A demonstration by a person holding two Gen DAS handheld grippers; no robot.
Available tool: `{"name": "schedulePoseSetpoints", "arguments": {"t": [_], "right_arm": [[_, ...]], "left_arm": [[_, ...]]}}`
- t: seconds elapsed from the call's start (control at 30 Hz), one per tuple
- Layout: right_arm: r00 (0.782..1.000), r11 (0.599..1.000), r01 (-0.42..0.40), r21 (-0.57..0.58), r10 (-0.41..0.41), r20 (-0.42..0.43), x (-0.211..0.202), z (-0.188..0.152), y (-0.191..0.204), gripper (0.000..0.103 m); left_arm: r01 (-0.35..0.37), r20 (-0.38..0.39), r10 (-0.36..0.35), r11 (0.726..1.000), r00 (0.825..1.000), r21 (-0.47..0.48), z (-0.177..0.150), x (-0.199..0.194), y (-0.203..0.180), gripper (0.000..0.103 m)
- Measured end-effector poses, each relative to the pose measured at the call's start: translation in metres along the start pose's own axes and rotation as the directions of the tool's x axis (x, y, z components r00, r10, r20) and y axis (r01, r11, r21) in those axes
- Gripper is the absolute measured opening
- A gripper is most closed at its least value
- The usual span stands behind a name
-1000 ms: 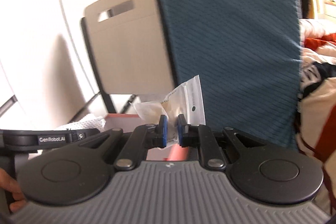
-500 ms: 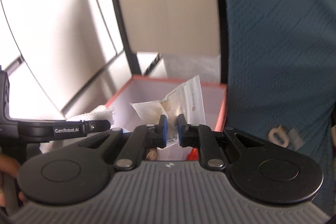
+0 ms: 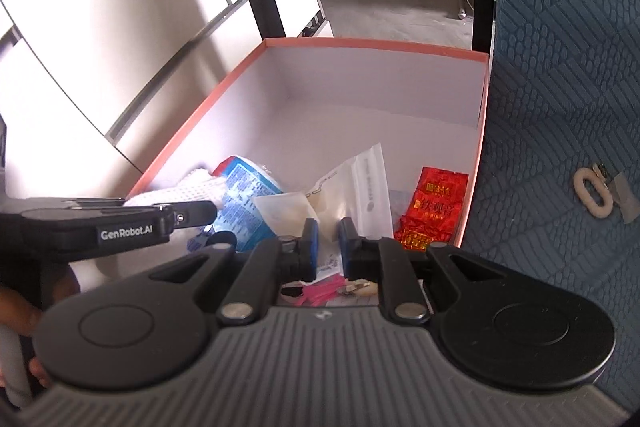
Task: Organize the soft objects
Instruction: 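Open both tools over the pink box to drop the tissue and bag, then withdraw both tools from the pink box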
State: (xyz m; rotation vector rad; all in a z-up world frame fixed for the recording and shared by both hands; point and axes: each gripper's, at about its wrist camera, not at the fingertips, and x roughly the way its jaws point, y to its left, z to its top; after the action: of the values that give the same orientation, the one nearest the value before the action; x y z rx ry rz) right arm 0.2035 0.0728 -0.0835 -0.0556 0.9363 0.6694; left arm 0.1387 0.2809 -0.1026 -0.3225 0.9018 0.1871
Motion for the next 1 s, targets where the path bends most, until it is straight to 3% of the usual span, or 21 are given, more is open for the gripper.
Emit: {"name": "schedulePoseSetpoints", "arguments": {"t": [0.13, 0.17, 0.23, 0.27, 0.37, 0.6, 0.8, 1.0], "right_arm": [[1.0, 1.0, -0.004, -0.013, 0.004, 0.003, -0.005, 0.001, 0.003, 0.017], [1.0, 1.0, -0.01, -0.017, 0.01, 0.01, -0.009, 0.002, 0.003, 0.02], [0.999, 1.0, -0.027, -0.012, 0.027, 0.025, -0.013, 0.002, 0.003, 0.026], [0.999, 0.999, -0.039, -0.007, 0.04, 0.03, -0.015, 0.002, 0.003, 0.03], [0.999, 1.0, -0.02, -0.017, 0.02, 0.046, -0.022, 0.002, 0.002, 0.045], [0.985, 1.0, 0.008, 0.017, -0.011, 0.171, -0.066, -0.002, -0.014, 0.044], [0.955, 0.998, 0.049, 0.035, -0.057, 0.291, -0.115, -0.014, -0.034, 0.044], [0.925, 0.992, 0.114, 0.051, -0.124, 0.359, -0.151, -0.03, -0.053, 0.044]], "left_arm": [[0.003, 0.013, -0.003, 1.0, 1.0, 0.001, -0.001, -0.003, -0.004, 0.016], [0.0, 0.015, 0.0, 1.0, 1.0, 0.002, 0.0, -0.005, -0.004, 0.021], [-0.026, 0.019, 0.026, 1.0, 0.999, 0.005, 0.0, -0.007, -0.007, 0.044], [-0.043, 0.022, 0.042, 0.999, 0.999, 0.008, 0.0, -0.01, -0.009, 0.046], [-0.055, 0.057, 0.056, 0.998, 0.997, -0.007, 0.002, -0.019, -0.01, 0.047], [-0.028, 0.162, 0.027, 1.0, 0.986, 0.004, 0.004, -0.053, -0.031, 0.047], [0.028, 0.231, -0.034, 0.999, 0.972, 0.028, -0.004, -0.075, -0.061, 0.047], [0.082, 0.265, -0.104, 0.992, 0.959, 0.094, -0.014, -0.087, -0.098, 0.047]]}}
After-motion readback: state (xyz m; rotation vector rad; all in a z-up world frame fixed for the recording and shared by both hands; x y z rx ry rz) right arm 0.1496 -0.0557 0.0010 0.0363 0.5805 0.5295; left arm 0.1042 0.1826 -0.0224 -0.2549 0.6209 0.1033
